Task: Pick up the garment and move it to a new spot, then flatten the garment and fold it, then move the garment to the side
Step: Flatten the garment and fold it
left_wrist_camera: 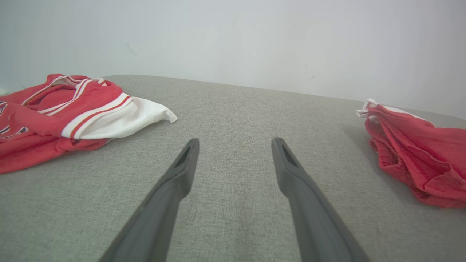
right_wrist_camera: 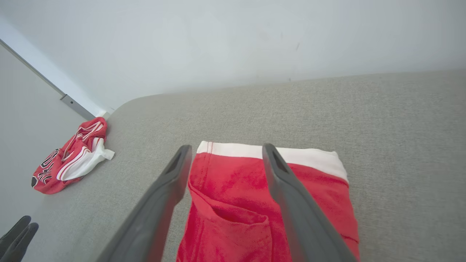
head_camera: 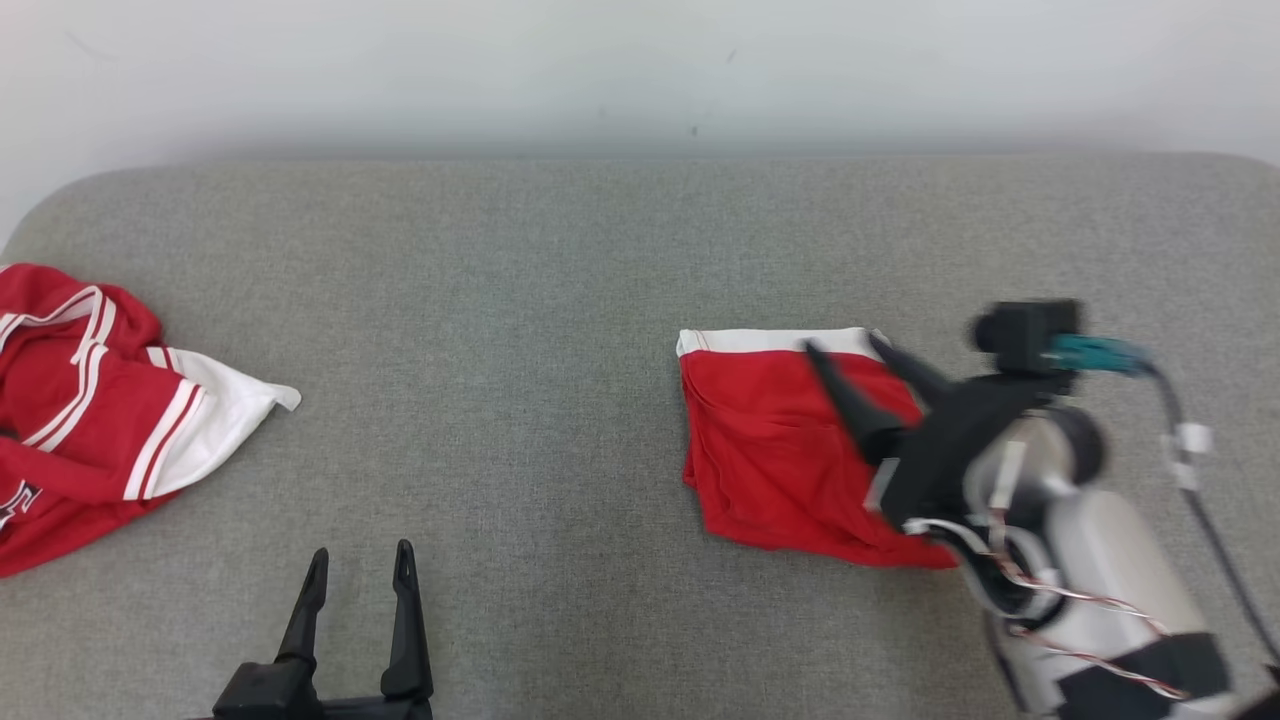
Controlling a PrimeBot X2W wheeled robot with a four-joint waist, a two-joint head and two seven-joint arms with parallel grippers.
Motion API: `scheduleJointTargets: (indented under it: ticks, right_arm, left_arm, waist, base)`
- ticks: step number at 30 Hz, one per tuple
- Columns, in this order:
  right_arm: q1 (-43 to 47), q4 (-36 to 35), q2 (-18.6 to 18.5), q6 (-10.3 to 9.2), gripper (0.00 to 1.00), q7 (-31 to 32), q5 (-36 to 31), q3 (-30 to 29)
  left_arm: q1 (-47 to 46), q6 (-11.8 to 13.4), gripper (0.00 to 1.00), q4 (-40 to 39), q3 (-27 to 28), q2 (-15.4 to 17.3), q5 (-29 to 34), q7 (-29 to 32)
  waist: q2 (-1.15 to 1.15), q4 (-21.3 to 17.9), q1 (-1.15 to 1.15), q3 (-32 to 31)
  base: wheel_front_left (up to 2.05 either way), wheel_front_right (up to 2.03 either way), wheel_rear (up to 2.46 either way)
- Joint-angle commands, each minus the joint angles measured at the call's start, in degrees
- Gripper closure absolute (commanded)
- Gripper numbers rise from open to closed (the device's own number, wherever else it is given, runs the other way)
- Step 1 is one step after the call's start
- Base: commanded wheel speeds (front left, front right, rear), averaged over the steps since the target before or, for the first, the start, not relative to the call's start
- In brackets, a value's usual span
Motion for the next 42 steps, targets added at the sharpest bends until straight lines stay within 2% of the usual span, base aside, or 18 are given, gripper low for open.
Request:
scheduleJointTargets:
  ticks: [1,7,8,9,10,15,27,35,36,39,42]
  right_arm:
    - [1.8,-0.4,-1.0,-0.13,0.00,-0.7,-0.8,-2.2]
    - [6.2,1.5,-2.9,-0.13,0.02,-2.1,-6.1,-10.1]
    - [6.8,2.0,-3.0,-0.13,0.29,-2.3,-7.2,-11.0]
    - [7.3,2.6,-3.0,-0.13,0.76,-2.6,-8.3,-11.6]
    - [7.8,3.4,-2.7,-0.13,1.00,-2.8,-9.2,-12.0]
    - [8.4,6.6,-1.9,-0.13,1.00,-3.9,-11.2,-11.6]
    - [8.6,12.0,0.6,-0.13,1.00,-6.1,-11.6,-2.4]
    - [11.8,7.8,2.4,-0.13,1.00,-5.5,-9.0,5.9]
    - [13.1,5.9,2.8,-0.13,1.00,-4.6,-7.8,8.6]
    - [14.9,2.8,2.9,-0.13,1.00,-3.2,-5.8,11.8]
    - [16.8,-0.7,2.9,-0.13,1.00,-3.7,-4.4,13.0]
  left_arm:
    - [0.8,0.1,0.00,0.0,-0.1,-0.1,-0.2,-0.2]
    - [0.8,0.2,0.00,0.1,-0.5,-0.1,-0.4,-0.2]
    - [0.7,0.1,0.00,0.1,-0.5,-0.1,-0.3,-0.2]
    - [0.6,0.1,0.00,0.2,-0.4,-0.1,-0.3,-0.2]
    - [0.6,0.0,0.00,0.2,-0.3,-0.1,-0.2,-0.2]
    - [0.4,-0.2,0.00,0.3,-0.1,-0.1,0.3,-0.2]
    - [1.2,-0.7,0.00,0.3,0.1,-0.1,0.8,-0.2]
    - [1.7,-0.3,0.00,0.1,0.1,-0.1,0.5,-0.2]
    - [1.8,-0.2,0.00,0.1,0.1,-0.1,0.4,-0.2]
    - [2.1,-0.1,0.00,0.2,0.3,-0.1,0.4,-0.2]
    - [2.1,0.0,0.00,0.1,0.7,-0.1,0.4,-0.2]
  waist:
    - [0.00,-0.3,0.00,-0.5]
    - [0.00,-0.2,0.00,-0.6]
    - [0.00,-0.2,0.00,-0.5]
    - [0.00,-0.2,0.00,-0.5]
    - [0.00,-0.1,0.00,-0.4]
    - [0.00,-0.1,0.00,-0.2]
    - [0.00,0.5,0.00,-1.4]
    - [0.00,0.8,0.00,-1.8]
    - [0.00,0.9,0.00,-2.0]
    - [0.00,0.9,0.00,-2.3]
    - [0.00,0.7,0.00,-2.5]
  base:
    - [0.00,0.00,0.00]
    - [0.00,0.00,0.00]
    - [0.00,0.00,0.00]
    - [0.00,0.00,0.00]
    - [0.00,0.00,0.00]
    - [0.00,0.00,0.00]
    - [0.00,0.00,0.00]
    - [0.00,0.00,0.00]
    - [0.00,0.00,0.00]
    - [0.00,0.00,0.00]
    - [0.00,0.00,0.00]
